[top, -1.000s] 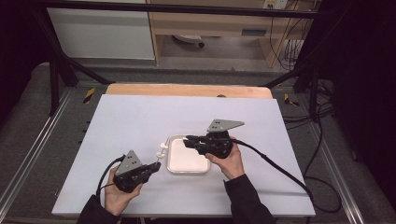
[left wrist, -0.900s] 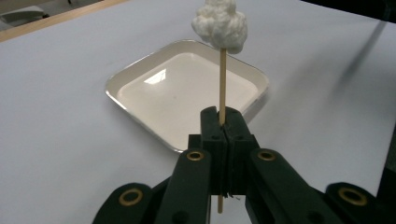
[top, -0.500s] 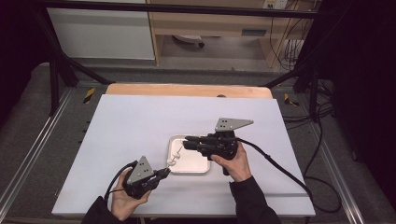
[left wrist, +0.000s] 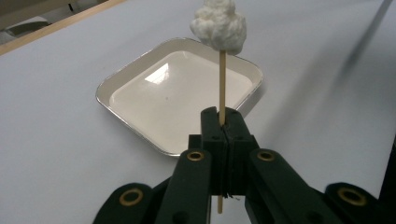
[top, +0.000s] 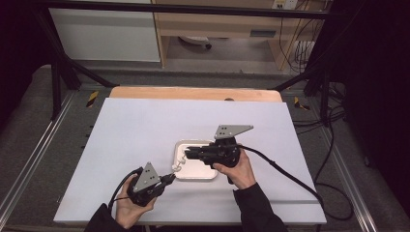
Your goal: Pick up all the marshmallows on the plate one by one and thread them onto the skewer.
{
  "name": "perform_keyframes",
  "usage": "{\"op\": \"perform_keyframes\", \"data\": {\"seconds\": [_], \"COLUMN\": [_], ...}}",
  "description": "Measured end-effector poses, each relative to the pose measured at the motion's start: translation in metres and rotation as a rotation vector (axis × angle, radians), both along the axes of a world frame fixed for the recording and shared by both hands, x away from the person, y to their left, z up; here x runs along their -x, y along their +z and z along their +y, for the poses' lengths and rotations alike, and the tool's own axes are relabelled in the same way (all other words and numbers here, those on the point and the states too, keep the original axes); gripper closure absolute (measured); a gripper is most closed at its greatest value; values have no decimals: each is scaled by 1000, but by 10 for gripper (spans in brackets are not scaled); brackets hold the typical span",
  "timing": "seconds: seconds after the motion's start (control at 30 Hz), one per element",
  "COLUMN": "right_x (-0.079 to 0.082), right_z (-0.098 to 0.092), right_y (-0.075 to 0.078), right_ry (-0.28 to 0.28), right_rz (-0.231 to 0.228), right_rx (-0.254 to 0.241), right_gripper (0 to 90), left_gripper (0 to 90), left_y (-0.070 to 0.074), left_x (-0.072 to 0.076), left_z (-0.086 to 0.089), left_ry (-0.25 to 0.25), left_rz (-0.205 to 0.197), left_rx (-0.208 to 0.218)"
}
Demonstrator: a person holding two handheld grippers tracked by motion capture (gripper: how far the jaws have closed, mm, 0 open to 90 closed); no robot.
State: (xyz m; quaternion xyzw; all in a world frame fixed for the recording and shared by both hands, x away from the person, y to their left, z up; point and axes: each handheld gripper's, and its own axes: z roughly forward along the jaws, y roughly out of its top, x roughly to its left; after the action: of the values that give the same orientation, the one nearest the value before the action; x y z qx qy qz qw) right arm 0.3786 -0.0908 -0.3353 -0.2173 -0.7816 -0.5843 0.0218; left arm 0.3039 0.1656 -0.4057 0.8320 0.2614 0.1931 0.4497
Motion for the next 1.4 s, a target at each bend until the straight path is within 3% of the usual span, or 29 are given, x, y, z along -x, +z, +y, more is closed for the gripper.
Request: {"op": "perform_keyframes", "data": {"seconds": [0.3,0.6,0.87,1.03,1.13,1.17,1.23,1.3,1.4], "right_x": [2,5,5,5,5,5,4,4,7], "right_z": [8,10,12,16,14,14,12,9,0], "right_y": [-7,-10,-13,-19,-16,-15,-13,-10,-5], "right_ry": [32,18,22,23,26,17,-21,-69,-120], "right_rz": [8,-19,-12,4,-7,0,14,-9,-34], "right_rx": [-33,-15,-20,-8,-32,-34,-40,-23,-59], "right_gripper": [830,834,836,832,813,789,558,453,280], "left_gripper": [889,889,888,887,890,890,890,891,890], "left_y": [-2,-1,2,4,8,9,10,10,8], "left_x": [1,3,3,1,-2,-2,-3,-6,-11], "left_z": [-1,-2,-1,1,4,3,1,1,3], "left_ry": [14,8,11,13,21,19,24,37,57], "left_rz": [-7,-9,-22,-4,4,15,15,25,53], "left_rx": [2,17,36,50,60,71,76,79,99]}}
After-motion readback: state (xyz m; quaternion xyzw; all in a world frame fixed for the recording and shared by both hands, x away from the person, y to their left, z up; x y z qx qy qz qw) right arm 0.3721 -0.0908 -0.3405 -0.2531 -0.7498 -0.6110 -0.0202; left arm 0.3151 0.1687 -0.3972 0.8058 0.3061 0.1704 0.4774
